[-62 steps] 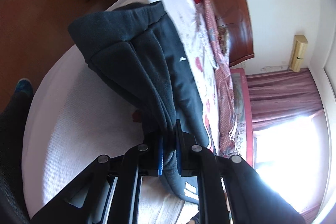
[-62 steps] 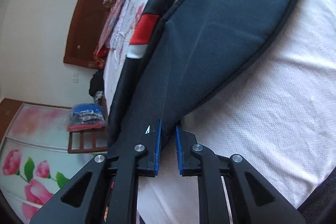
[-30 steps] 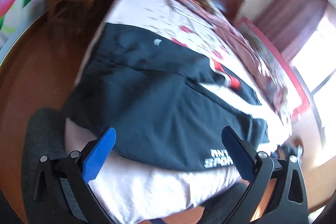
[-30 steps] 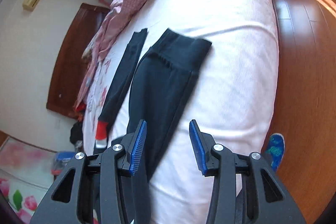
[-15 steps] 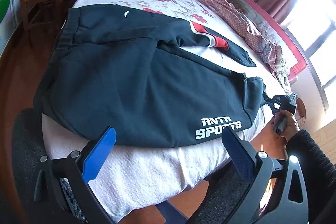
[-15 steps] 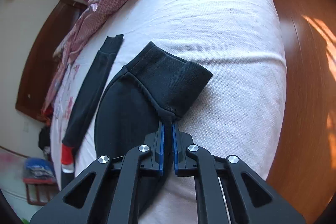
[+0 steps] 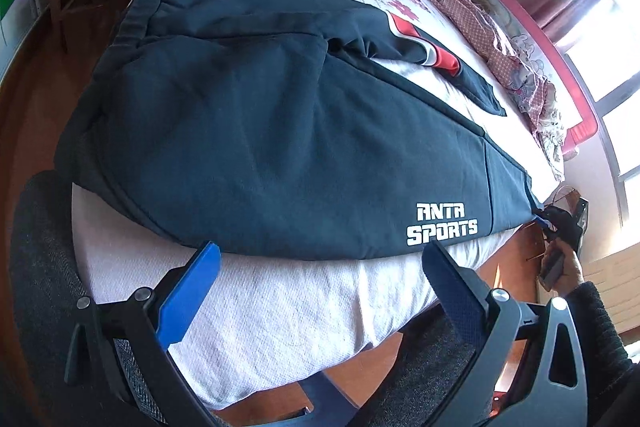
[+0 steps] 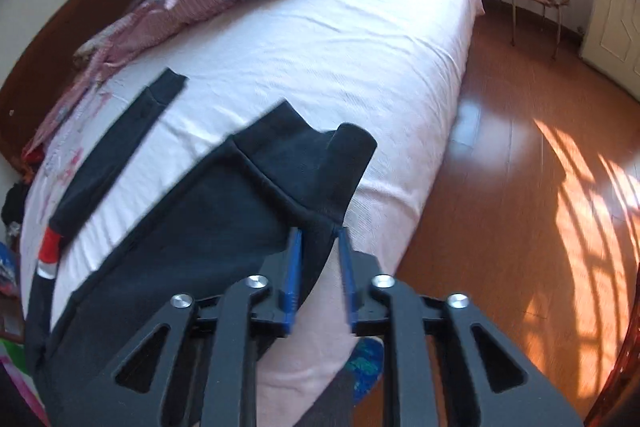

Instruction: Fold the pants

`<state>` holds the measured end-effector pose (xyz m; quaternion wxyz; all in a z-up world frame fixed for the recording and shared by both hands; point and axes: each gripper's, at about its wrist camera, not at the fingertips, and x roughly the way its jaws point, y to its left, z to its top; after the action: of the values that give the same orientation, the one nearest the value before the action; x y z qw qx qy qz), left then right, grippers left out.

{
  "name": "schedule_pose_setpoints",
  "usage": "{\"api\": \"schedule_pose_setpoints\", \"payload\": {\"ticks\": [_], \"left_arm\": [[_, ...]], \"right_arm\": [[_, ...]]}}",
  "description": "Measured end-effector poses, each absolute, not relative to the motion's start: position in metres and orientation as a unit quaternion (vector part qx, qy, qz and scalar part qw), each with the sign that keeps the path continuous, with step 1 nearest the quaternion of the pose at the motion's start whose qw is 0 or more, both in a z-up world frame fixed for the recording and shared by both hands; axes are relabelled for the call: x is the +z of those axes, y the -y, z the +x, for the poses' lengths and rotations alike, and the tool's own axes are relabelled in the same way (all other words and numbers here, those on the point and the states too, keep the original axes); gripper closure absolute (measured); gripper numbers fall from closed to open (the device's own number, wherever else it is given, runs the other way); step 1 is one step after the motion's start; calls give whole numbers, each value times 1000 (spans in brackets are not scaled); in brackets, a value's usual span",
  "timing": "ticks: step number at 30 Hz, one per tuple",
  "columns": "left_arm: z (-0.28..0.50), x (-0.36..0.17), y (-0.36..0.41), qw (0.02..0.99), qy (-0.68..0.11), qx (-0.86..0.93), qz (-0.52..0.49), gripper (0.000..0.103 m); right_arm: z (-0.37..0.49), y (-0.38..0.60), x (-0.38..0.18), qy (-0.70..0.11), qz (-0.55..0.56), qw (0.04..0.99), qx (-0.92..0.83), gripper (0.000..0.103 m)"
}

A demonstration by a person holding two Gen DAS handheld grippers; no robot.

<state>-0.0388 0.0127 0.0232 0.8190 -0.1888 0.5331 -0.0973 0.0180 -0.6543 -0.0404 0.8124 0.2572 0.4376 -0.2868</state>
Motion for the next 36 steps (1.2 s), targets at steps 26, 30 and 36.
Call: {"api": "schedule_pose_setpoints", "payload": {"ticks": [26, 30, 36], "left_arm": [[51, -15, -56, 828, -500, -51, -250, 2], [73, -28, -54, 853, -479, -34, -204, 2], [77, -18, -68, 824, -524, -34, -213, 2]], "right_arm": [[163, 382, -49, -473, -53, 876, -77, 14], [170, 378, -43, -480, -63, 871, -83, 14], [117, 350, -3, -467, -30, 884, -2, 17]]}}
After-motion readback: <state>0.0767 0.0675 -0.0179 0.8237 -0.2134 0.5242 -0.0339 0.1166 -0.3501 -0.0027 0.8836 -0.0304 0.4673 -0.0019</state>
